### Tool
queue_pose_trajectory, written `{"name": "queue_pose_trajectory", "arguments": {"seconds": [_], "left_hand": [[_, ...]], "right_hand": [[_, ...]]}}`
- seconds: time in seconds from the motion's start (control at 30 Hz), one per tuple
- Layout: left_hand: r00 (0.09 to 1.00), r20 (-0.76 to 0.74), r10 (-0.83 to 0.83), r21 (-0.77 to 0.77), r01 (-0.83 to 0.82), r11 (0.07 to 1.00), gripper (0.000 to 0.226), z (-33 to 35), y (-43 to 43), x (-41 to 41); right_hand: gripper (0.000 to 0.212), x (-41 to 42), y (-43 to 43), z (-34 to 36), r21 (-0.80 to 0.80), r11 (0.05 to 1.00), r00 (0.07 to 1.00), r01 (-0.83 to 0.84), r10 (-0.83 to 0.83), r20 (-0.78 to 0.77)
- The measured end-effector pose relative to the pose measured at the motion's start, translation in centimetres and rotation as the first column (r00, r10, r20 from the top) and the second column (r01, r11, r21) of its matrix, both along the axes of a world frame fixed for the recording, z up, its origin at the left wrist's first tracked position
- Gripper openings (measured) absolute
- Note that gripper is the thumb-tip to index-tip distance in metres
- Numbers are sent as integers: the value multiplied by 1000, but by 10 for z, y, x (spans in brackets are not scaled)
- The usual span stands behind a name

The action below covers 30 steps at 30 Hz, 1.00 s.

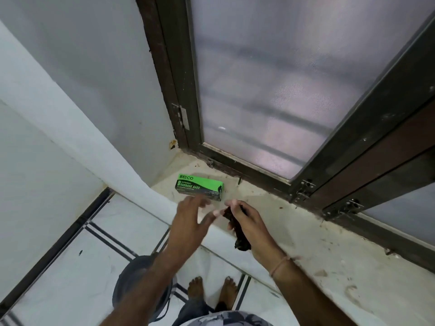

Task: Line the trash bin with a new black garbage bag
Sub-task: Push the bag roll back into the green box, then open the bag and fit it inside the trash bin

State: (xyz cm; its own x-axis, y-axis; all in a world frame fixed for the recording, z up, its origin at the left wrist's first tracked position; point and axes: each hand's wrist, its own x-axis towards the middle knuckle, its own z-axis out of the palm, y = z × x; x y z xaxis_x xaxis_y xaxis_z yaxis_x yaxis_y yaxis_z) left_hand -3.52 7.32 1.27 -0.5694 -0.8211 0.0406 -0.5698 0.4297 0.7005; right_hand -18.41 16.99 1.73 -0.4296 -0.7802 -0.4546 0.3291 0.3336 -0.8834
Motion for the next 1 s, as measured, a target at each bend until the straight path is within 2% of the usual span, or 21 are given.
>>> {"name": "queue_pose_trajectory", "arguments": {"seconds": [0.03,0.1,0.13,0.3,0.4,0.5,0.63,0.73,0.77,0.8,0.87,0.9,0.93,1.0], "left_hand": [[998,-68,14,183,-1,983,39,4,14,0],[982,-161,102,537,0,844,40,8,34,0],[970,-182,158,629,-8,777,39,8,40,3],[886,-243,396,680,-136,720,27,9,43,31],[821,-200,535,754,-221,619,31,12,36,63],[747,-195,635,826,-224,517,31,10,28,98],[625,-168,762,881,-252,401,18,10,17,146],[549,-118,827,923,-246,295,27,13,14,188],[562,-115,819,935,-217,280,33,11,14,205],[610,-115,784,936,-199,292,41,13,15,223],[792,-150,591,864,-185,467,53,11,18,269],[858,-150,491,811,-177,557,51,7,18,293],[887,-153,435,774,-165,611,46,5,18,313],[863,-203,463,772,-150,618,36,3,18,353]], "right_hand": [[55,7,0,2,-1,1000,1000,-11,11,28],[59,24,-2,1,30,999,997,-39,37,67],[61,33,-4,0,49,998,996,-48,44,84],[58,68,-12,-3,58,992,992,-110,107,63],[54,86,-12,-8,28,987,987,-156,157,-32],[42,105,-11,-12,22,988,980,-153,155,-125],[29,136,-16,-16,12,997,988,-82,83,-132],[26,161,-22,-16,-3,996,990,-92,91,-109],[25,170,-24,-14,-2,995,986,-101,100,-130],[25,180,-24,-14,-4,994,983,-111,109,-149],[26,215,-26,-12,9,988,977,-153,152,-150],[27,236,-26,-13,16,984,974,-180,180,-135],[28,253,-25,-15,25,978,971,-209,211,-114],[24,292,-22,-18,21,969,964,-247,248,-93]]}}
